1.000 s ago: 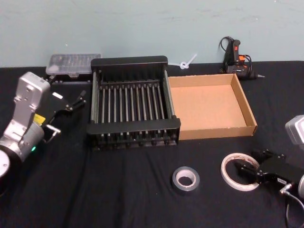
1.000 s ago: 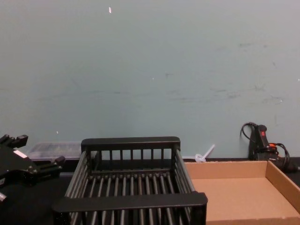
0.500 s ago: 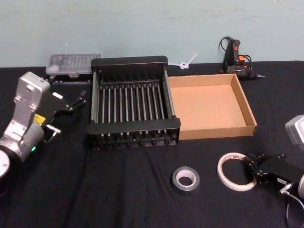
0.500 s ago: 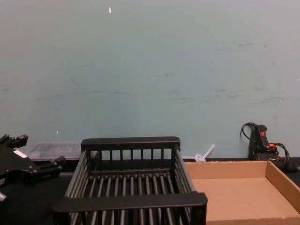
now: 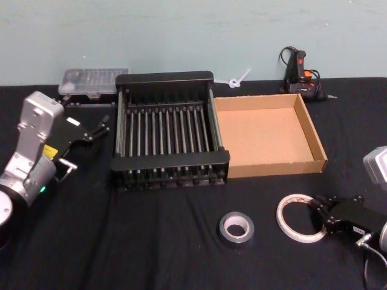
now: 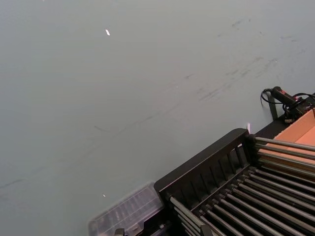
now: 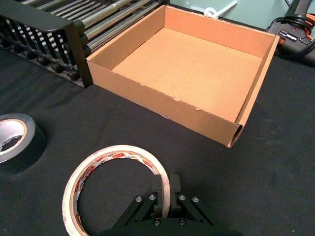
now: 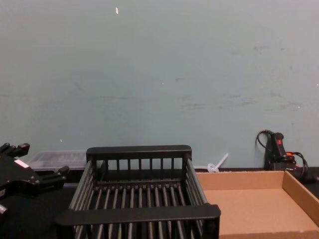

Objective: Pick up the white tape and place it into the black box , Pick up the silver tape and place it into the brown box.

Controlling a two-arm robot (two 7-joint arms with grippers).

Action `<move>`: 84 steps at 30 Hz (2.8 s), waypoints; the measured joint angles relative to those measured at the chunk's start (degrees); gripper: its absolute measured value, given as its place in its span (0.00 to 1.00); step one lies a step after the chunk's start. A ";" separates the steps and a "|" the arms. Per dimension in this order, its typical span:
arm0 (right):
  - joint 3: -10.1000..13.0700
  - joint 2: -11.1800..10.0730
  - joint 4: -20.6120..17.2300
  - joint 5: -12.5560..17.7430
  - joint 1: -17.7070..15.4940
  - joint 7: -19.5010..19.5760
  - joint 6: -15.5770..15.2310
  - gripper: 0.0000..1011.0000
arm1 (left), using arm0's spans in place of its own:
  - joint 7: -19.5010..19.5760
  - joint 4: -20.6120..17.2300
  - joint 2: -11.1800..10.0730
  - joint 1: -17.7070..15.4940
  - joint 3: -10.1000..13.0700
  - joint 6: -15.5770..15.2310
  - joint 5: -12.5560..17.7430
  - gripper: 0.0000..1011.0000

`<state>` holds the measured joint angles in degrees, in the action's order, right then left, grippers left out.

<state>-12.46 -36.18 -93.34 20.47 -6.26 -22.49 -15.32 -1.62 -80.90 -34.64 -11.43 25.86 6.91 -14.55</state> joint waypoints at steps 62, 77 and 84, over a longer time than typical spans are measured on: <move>-10.40 11.95 7.36 -2.73 23.53 0.22 0.41 0.09 | 0.00 0.00 0.00 0.00 0.00 0.00 0.00 0.99; -13.92 16.50 13.89 -5.40 29.86 -0.96 1.03 0.09 | 0.00 0.00 0.00 0.00 0.00 0.00 0.00 0.99; -15.12 18.42 16.80 -6.56 32.26 -1.06 1.26 0.09 | 0.00 0.00 0.00 0.00 0.00 0.00 0.00 0.99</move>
<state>-27.58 -17.77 -76.54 13.90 25.99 -23.56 -14.06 -1.62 -80.90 -34.65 -11.43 25.86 6.91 -14.55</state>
